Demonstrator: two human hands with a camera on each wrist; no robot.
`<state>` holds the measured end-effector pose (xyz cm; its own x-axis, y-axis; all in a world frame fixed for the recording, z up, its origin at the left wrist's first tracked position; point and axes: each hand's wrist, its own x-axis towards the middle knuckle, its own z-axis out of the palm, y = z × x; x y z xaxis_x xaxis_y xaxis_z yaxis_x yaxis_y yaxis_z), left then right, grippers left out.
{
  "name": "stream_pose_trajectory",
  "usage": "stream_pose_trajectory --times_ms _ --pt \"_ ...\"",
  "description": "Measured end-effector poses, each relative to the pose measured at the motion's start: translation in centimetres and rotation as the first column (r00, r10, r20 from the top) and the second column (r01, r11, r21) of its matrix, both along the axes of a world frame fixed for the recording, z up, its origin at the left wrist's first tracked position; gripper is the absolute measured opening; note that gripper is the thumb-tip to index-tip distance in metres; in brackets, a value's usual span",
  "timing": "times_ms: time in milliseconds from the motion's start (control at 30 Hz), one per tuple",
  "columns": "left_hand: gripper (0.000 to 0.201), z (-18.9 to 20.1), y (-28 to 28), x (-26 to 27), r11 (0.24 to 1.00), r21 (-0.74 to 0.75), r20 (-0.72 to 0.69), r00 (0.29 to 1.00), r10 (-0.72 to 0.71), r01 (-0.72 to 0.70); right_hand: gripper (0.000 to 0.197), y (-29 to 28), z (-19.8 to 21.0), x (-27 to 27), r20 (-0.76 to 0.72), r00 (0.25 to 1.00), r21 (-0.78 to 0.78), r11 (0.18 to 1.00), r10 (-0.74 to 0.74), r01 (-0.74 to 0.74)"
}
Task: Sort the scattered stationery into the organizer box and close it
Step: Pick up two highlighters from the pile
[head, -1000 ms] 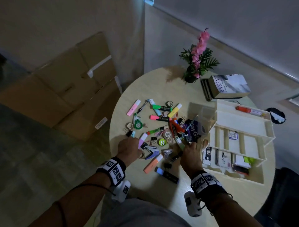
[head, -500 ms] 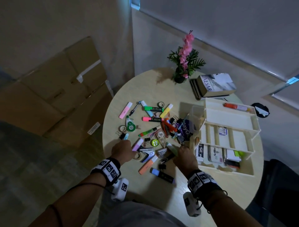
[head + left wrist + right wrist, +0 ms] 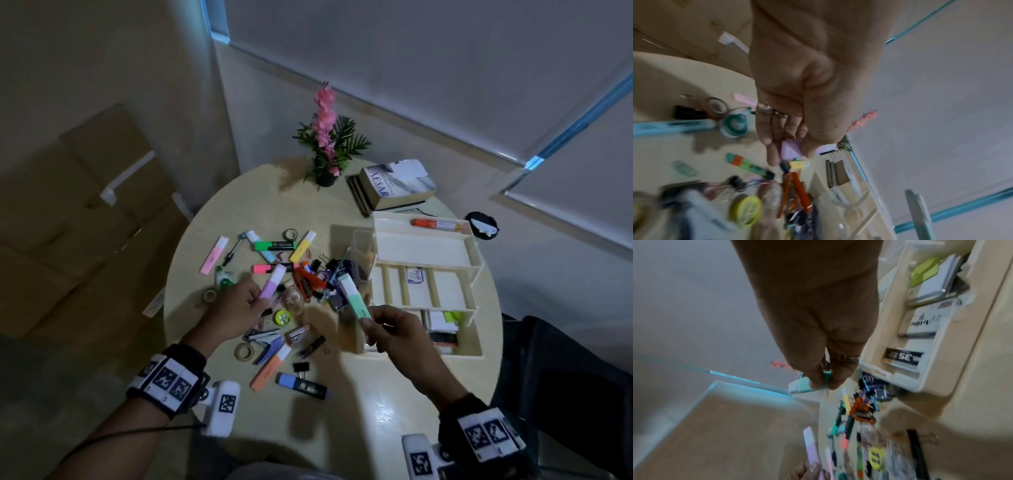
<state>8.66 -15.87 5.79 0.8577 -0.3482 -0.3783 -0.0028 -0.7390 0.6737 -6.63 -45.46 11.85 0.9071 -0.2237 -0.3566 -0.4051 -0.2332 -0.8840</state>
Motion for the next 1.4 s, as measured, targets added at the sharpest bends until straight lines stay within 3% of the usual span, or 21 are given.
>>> stream_pose_trajectory --times_ms 133,300,567,700,833,967,1167,1267,1400 --pt "0.013 3.2 -5.7 1.4 0.982 -0.189 0.042 0.999 -0.02 0.027 0.007 -5.6 1.3 -0.3 0.079 0.994 -0.05 0.996 -0.07 0.074" --pt "0.003 6.1 -13.4 3.0 0.96 -0.277 0.096 0.995 -0.014 0.04 0.015 -13.6 2.1 0.8 0.155 0.974 -0.189 0.963 -0.163 0.191" --pt "0.012 6.1 -22.2 5.0 0.993 -0.111 0.193 0.981 -0.011 0.033 0.019 -23.1 1.2 3.7 0.126 0.968 -0.206 0.949 -0.217 0.24" --pt "0.013 5.4 -25.3 5.0 1.0 0.026 0.225 0.974 -0.002 -0.004 0.018 -26.2 -0.9 6.7 0.108 0.985 -0.355 0.92 -0.135 0.165" --pt "0.009 4.6 -27.2 5.1 0.995 0.102 0.264 0.964 -0.035 0.008 0.02 -27.7 -2.9 9.3 0.09 0.995 -0.552 0.834 0.046 0.011" --pt "0.012 4.3 -28.5 5.3 0.973 0.229 0.349 0.931 -0.102 0.021 0.022 -28.1 -4.0 11.0 0.104 0.976 -0.739 0.671 0.192 -0.054" --pt "0.011 3.7 -30.8 4.8 0.935 0.351 0.387 0.901 -0.197 0.054 0.012 -27.3 -4.3 11.2 0.152 0.979 -0.859 0.509 0.138 0.061" --pt "0.017 3.5 -31.6 3.9 0.932 0.359 0.457 0.86 -0.227 0.055 0.018 -26.6 -4.4 10.8 0.23 0.966 -0.803 0.584 0.118 0.119" --pt "0.026 3.5 -33.2 2.9 0.937 0.335 0.511 0.815 -0.273 0.104 0.023 -24.5 -4.2 10.5 0.241 0.936 -0.746 0.666 0.256 0.01"
